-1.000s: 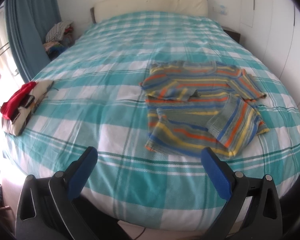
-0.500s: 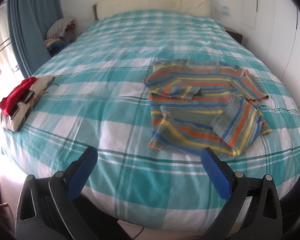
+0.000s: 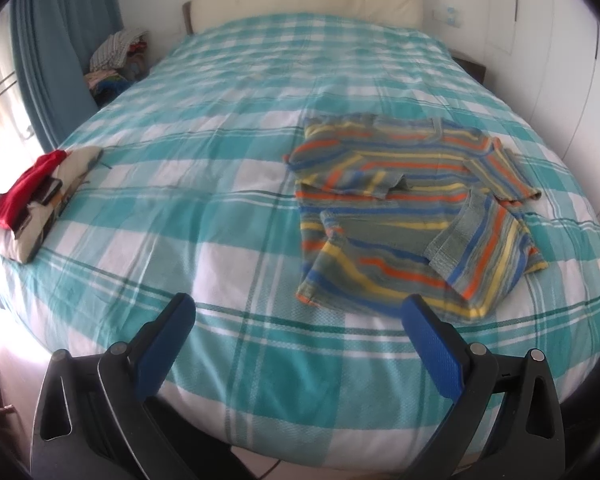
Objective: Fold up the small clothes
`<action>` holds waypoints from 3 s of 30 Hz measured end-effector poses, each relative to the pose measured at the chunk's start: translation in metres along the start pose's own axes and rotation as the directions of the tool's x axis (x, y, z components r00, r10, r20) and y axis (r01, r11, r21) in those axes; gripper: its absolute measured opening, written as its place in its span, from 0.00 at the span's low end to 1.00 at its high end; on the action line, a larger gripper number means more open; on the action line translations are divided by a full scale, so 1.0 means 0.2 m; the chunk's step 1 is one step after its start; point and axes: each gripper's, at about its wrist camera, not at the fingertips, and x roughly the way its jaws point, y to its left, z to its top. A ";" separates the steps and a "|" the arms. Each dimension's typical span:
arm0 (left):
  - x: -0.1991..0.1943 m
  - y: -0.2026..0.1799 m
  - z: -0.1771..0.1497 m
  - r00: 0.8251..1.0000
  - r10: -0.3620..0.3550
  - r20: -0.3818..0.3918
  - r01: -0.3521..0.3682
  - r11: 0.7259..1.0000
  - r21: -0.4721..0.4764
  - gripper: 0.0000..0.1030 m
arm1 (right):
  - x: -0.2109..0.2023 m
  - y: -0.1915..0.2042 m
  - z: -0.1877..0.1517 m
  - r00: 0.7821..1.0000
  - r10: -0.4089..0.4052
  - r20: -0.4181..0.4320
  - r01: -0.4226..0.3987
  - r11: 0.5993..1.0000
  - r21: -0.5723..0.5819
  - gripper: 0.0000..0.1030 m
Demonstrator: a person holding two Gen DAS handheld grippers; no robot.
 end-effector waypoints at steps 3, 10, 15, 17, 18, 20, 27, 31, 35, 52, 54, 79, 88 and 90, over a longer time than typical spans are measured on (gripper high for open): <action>-0.01 -0.03 0.01 1.000 0.007 0.008 -0.007 1.000 0.013 1.00 | 0.02 0.00 -0.01 1.000 0.004 -0.014 -0.004 1.000 -0.001 1.00; -0.06 -0.06 0.02 0.999 0.020 0.034 -0.021 0.999 0.032 1.00 | 0.01 0.00 -0.02 1.000 0.003 -0.015 -0.003 1.000 -0.002 1.00; -0.07 -0.07 0.02 0.999 0.026 0.042 -0.028 0.999 0.040 1.00 | 0.01 0.00 -0.02 1.000 0.003 -0.016 -0.003 1.000 -0.001 1.00; -0.07 -0.07 0.02 0.999 0.028 0.041 -0.030 0.999 0.040 1.00 | 0.01 0.00 -0.02 1.000 0.004 -0.017 -0.004 1.000 -0.002 1.00; -0.07 -0.07 0.02 0.999 0.028 0.040 -0.030 0.999 0.040 1.00 | 0.00 0.00 -0.03 1.000 0.004 -0.017 -0.004 1.000 -0.002 1.00; -0.07 -0.07 0.02 0.999 0.028 0.043 -0.029 0.999 0.040 1.00 | 0.00 0.00 -0.04 1.000 0.004 -0.019 -0.004 1.000 -0.001 1.00; -0.08 -0.08 0.03 0.998 0.029 0.048 -0.031 0.999 0.044 1.00 | -0.01 -0.01 -0.05 1.000 0.006 -0.019 -0.006 1.000 -0.003 1.00; -0.08 -0.08 0.04 0.998 0.031 0.052 -0.033 0.998 0.047 1.00 | -0.02 -0.01 -0.06 1.000 0.007 -0.020 -0.007 1.000 -0.001 1.00; -0.03 -0.06 0.06 0.999 0.001 0.054 -0.005 0.996 0.084 1.00 | -0.01 0.00 -0.05 1.000 0.020 -0.017 -0.020 1.000 -0.017 1.00; 0.73 -0.19 0.17 0.957 -0.193 -0.217 0.253 0.919 0.302 0.04 | 1.20 0.10 0.27 0.839 0.355 -0.413 -0.403 0.915 -0.031 0.29; 0.64 -0.15 0.17 0.949 -0.258 -0.180 0.302 0.908 0.292 0.04 | 1.09 0.06 0.28 0.845 0.387 -0.369 -0.428 0.903 -0.035 0.04; 0.37 0.29 -0.31 0.886 -0.387 -0.253 0.369 0.922 -0.119 0.71 | 0.36 -0.58 -0.56 0.805 0.526 -0.273 -0.440 0.839 0.320 0.68; 0.32 0.16 -0.39 0.922 -0.256 -0.291 0.256 0.966 -0.041 0.02 | 0.35 -0.39 -0.58 0.788 0.493 -0.370 -0.431 0.870 0.240 0.05; 0.28 0.19 -0.41 0.922 -0.248 -0.297 0.247 0.968 -0.043 0.02 | 0.24 -0.40 -0.55 0.808 0.464 -0.363 -0.415 0.886 0.207 0.04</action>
